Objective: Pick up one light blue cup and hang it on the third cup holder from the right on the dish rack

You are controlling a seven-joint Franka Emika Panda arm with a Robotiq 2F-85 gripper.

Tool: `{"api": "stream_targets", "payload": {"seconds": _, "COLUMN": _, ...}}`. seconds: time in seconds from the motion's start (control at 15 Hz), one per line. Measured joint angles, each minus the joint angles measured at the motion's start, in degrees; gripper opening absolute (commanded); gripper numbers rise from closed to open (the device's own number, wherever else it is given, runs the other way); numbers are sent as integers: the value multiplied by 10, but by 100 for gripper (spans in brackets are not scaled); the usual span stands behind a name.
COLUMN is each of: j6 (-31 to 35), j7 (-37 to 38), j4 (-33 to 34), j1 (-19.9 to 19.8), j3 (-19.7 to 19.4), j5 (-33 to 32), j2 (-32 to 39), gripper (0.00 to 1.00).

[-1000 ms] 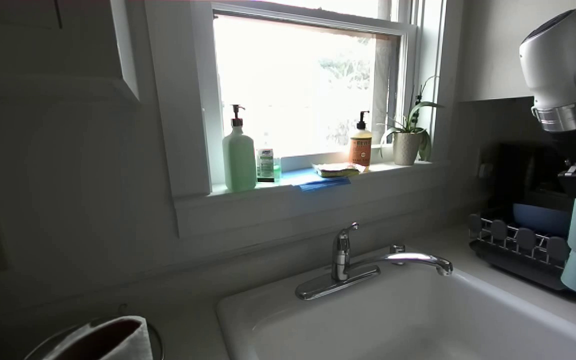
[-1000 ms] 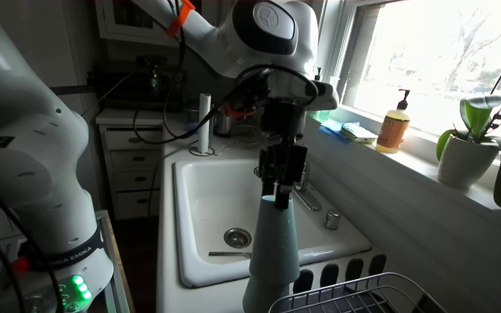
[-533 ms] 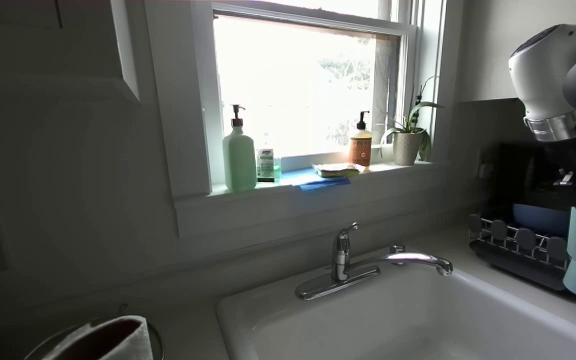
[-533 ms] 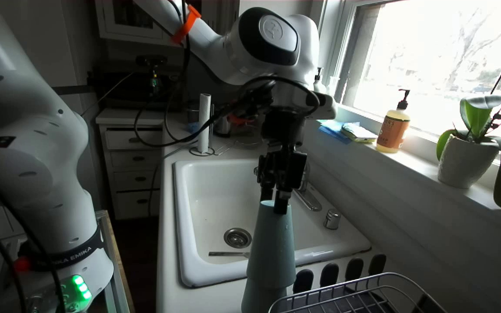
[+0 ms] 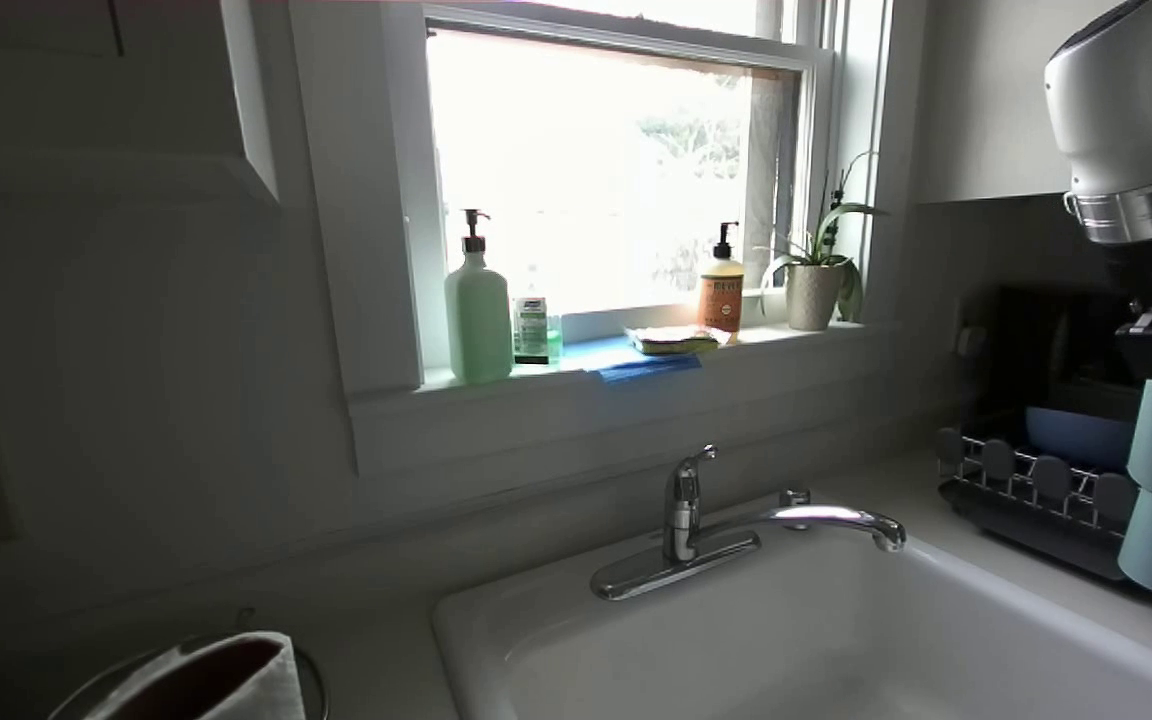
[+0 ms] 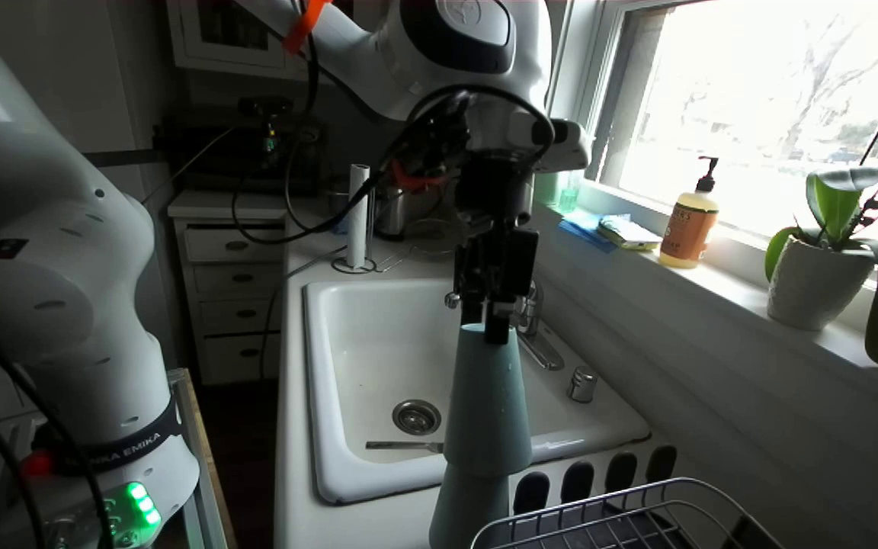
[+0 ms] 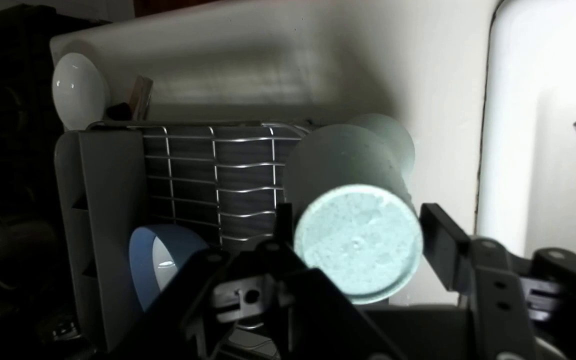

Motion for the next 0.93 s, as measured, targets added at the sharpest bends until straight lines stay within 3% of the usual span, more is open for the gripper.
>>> {"api": "stream_targets", "payload": {"seconds": 0.93, "j6": 8, "j7": 5, "j4": 27, "j1": 4, "j3": -4, "j5": 12, "j2": -24, "gripper": 39}}
